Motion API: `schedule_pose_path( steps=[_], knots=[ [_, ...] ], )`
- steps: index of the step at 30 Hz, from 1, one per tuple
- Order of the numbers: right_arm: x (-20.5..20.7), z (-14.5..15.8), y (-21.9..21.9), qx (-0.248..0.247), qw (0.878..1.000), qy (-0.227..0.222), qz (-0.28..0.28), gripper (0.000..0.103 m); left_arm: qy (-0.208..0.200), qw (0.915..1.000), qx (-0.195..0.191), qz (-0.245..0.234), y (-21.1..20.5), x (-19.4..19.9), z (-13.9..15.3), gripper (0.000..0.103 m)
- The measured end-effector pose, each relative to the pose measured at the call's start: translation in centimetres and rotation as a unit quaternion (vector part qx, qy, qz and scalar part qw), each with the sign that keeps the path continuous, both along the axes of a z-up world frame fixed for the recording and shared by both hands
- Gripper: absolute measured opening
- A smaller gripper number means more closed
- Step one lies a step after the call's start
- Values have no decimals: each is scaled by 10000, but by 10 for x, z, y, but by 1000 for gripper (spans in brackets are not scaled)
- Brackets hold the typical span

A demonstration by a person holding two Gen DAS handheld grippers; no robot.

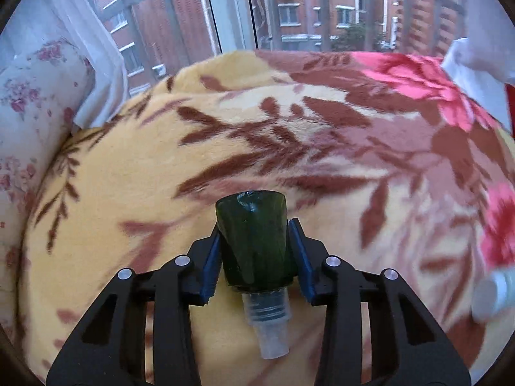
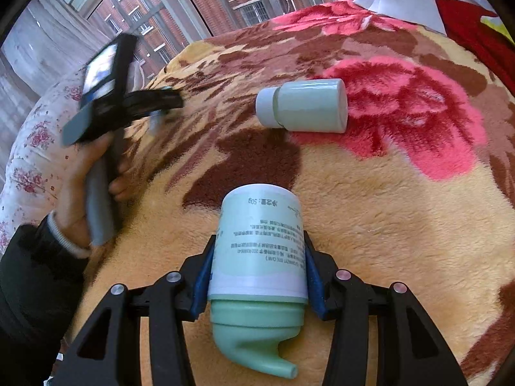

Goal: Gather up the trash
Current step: 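Carry both held items down over the orange bin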

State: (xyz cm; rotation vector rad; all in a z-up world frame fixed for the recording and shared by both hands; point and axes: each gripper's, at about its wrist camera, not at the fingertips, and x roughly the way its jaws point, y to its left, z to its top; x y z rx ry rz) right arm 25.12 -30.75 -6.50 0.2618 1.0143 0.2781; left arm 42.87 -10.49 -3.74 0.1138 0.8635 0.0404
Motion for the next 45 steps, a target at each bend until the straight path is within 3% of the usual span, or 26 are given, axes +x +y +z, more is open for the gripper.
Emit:
schedule_pose_path(
  steps=[3, 8, 12, 16, 18, 23, 29, 37, 41, 45],
  knots=[
    [1, 0, 3, -113, 9999, 29, 9, 47, -5, 9998, -81, -172, 21, -39, 15, 39],
    [3, 1, 16, -618, 9980, 79, 110, 47, 112, 9984, -290, -478, 56, -138, 35, 39],
    [5, 1, 32, -1251, 9918, 165, 183, 47, 168, 9975, -543, -421, 82, -198, 33, 39],
    [10, 3, 40, -1576, 9869, 326, 91, 47, 187, 9966, -730, -327, 95, -247, 26, 39],
    [8, 5, 40, -1548, 9874, 317, -31, 47, 231, 9955, -847, -354, 98, -264, 21, 39],
    [-11, 17, 34, -832, 9960, 160, -286, 47, 46, 9963, -721, -468, 94, -301, 19, 39],
    [-64, 42, 52, -179, 9995, -265, -85, 47, -80, 9963, -710, -477, 86, -329, 20, 39],
    [-179, 82, 89, 14, 9923, -1164, 411, 47, -381, 9963, -633, -448, 79, -388, 27, 39],
    [-242, 79, 95, 205, 9898, -1331, 465, 47, -477, 9963, -567, -435, 78, -419, 26, 39],
    [-289, 58, 104, 52, 9892, -1399, 428, 47, -440, 9962, -532, -525, 79, -446, 16, 39]
  ],
)
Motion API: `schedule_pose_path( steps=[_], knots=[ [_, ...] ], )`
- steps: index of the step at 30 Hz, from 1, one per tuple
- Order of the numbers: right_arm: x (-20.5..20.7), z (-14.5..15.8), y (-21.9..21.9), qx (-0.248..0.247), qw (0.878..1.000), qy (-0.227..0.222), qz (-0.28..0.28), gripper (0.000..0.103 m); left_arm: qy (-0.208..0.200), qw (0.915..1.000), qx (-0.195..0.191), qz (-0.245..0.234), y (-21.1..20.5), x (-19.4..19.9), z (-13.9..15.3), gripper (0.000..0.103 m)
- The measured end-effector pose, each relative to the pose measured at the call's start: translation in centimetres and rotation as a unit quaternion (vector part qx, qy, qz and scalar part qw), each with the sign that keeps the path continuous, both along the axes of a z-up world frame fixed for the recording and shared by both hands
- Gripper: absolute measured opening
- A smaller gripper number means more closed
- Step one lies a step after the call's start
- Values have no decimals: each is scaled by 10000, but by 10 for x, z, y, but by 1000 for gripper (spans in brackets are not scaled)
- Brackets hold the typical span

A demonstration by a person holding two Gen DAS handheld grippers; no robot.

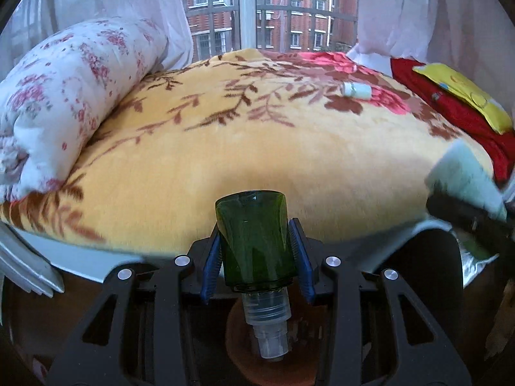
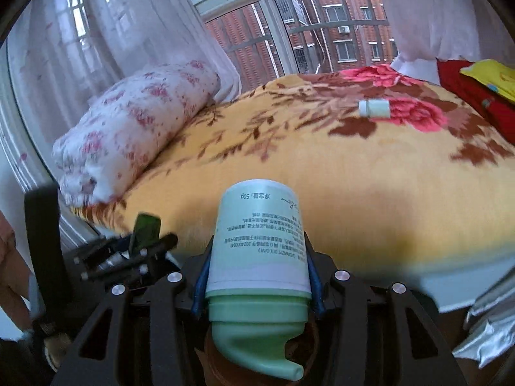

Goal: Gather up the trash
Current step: 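Carry both held items down over the orange bin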

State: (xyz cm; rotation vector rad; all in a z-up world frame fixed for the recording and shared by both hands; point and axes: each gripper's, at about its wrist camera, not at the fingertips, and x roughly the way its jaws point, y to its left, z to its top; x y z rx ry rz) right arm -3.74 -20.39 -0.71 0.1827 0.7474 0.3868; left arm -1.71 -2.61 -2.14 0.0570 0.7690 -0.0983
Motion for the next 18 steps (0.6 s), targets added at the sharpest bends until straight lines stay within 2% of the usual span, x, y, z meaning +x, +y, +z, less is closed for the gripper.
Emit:
schedule_pose_path(
  steps=[3, 7, 13, 18],
  knots=[
    [-18, -29, 11, -62, 9994, 290, 152, 47, 166, 9997, 141, -129, -2, -13, -20, 39],
    [-23, -70, 28, -305, 9966, 703, 298, 47, 642, 9978, 141, -94, -1, -18, -58, 39],
    [-7, -107, 31, -329, 9902, 1333, 251, 47, 1416, 9899, 47, -50, 4, -9, -107, 39],
    [0, -131, 33, -342, 9837, 1751, 226, 47, 1774, 9841, -30, 42, 9, 1, -127, 39]
  ],
)
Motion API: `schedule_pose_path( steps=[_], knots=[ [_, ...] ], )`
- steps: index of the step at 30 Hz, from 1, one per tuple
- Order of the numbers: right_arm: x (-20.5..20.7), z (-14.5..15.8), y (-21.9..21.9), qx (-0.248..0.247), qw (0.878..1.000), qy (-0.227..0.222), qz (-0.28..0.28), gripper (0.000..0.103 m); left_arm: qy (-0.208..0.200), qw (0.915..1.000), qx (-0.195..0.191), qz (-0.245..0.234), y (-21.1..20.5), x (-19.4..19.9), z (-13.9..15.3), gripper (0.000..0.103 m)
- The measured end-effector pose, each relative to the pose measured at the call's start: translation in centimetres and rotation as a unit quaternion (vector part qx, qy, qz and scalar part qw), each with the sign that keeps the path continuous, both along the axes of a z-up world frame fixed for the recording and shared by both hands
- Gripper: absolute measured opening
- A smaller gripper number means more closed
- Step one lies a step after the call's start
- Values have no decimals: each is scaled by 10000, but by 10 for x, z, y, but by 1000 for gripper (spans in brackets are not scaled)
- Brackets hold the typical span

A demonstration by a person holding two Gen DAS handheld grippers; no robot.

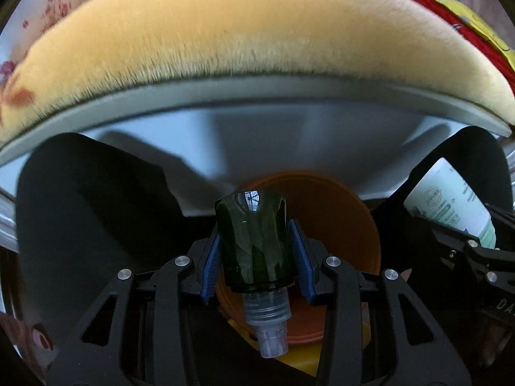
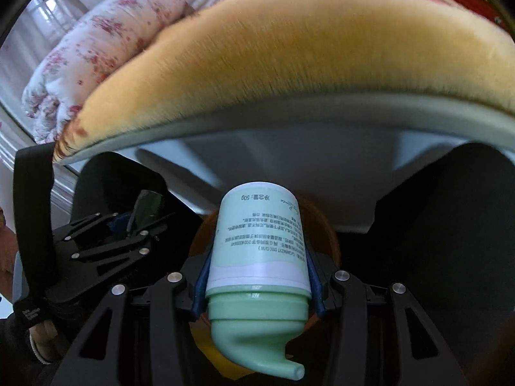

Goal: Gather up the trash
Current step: 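Carry both held items down over the orange bin, then open both tools to drop the items into the orange bin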

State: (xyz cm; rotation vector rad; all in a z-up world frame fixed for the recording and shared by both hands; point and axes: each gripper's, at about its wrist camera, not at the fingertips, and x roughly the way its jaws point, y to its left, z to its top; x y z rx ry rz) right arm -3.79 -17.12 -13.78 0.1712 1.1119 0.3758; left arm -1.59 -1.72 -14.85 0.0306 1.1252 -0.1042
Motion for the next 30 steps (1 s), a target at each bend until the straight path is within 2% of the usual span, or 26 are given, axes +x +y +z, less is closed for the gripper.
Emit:
schedule_pose_path(
  steps=[11, 24, 26, 27, 28, 30],
  knots=[
    [16, -29, 13, -108, 9984, 534, 155, 47, 534, 9985, -85, 111, 8, 27, -28, 39],
    [15, -33, 22, -164, 9977, 625, 190, 48, 596, 9981, -123, 121, 15, 31, -31, 39],
    [19, -35, 21, -177, 9976, 641, 202, 51, 590, 9981, -58, 145, 13, 30, -30, 46],
    [19, -35, 22, -208, 9976, 634, 199, 64, 575, 9982, -21, 161, 13, 30, -29, 58],
    [19, -34, 20, -230, 9978, 593, 191, 68, 538, 9984, -19, 153, 12, 31, -27, 64],
    [18, -32, 23, -262, 9981, 516, 190, 68, 479, 9988, 25, 130, 11, 29, -23, 66]
  ],
)
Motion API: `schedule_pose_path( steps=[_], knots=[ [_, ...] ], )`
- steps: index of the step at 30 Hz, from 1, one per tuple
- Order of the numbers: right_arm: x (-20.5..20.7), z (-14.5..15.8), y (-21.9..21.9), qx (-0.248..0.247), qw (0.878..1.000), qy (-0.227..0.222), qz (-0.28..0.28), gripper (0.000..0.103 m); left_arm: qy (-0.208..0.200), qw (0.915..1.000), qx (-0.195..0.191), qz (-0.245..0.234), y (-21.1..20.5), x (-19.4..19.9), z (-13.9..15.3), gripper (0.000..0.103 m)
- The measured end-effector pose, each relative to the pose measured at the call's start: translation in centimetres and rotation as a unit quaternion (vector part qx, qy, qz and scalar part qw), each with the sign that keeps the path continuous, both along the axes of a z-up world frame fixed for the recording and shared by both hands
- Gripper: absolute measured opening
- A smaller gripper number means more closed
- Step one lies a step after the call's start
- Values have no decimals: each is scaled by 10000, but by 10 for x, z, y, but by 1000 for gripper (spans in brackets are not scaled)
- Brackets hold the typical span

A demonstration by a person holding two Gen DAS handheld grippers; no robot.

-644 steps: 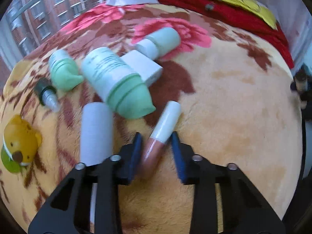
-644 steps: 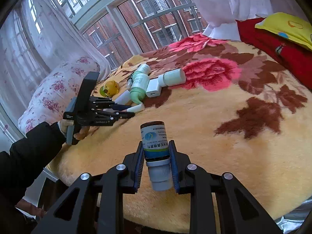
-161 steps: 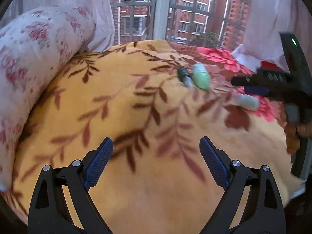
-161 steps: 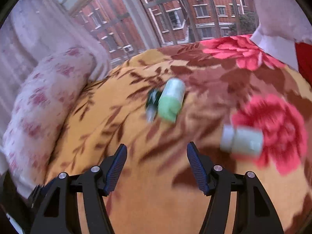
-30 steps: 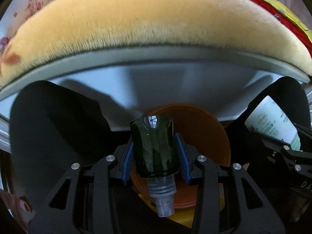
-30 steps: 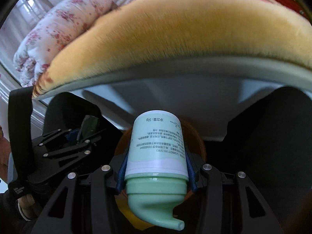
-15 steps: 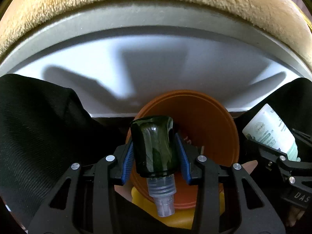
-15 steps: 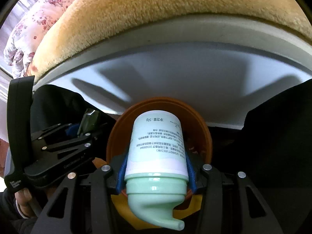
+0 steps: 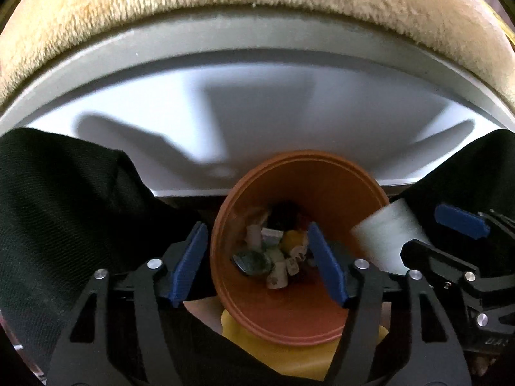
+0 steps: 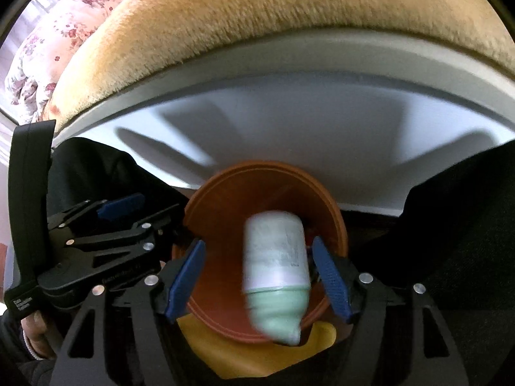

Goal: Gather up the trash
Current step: 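Open both tools to drop the items into the orange bin, then raise both open tools back over the bed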

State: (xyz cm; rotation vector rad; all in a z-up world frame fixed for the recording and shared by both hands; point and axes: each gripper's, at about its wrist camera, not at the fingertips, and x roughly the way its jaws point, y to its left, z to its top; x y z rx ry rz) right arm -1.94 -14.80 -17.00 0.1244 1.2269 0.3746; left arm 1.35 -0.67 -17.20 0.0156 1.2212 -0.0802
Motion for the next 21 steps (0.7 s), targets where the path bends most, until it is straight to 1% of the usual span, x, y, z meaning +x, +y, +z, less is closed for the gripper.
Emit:
schedule_pose_path(
  steps=[7, 9, 14, 17, 18, 19, 21],
  knots=[
    [-1, -1, -10, 46, 9998, -32, -196, 68, 10, 10000, -31, 31, 2, -2, 0, 69],
    [-5, 2, -20, 59, 9997, -45, -251, 69, 23, 10000, -45, 53, 2, -2, -1, 69],
    [-11, 18, -26, -21, 9994, -186, -304, 75, -17, 9999, -91, 132, 4, -3, 2, 70],
    [-19, 42, -32, -42, 9986, -451, -265, 79, -296, 9993, -187, 134, 8, -9, 22, 70],
    [-23, 55, -35, -14, 9975, -646, -282, 81, -437, 9988, -217, 99, 8, -11, 31, 70],
    [-27, 70, -39, 10, 9959, -856, -306, 84, -626, 9978, -226, 52, 9, -14, 43, 72],
    [-30, 97, -45, 6, 9916, -1254, -319, 95, -1109, 9937, -131, -48, 11, -21, 73, 81]
  ],
)
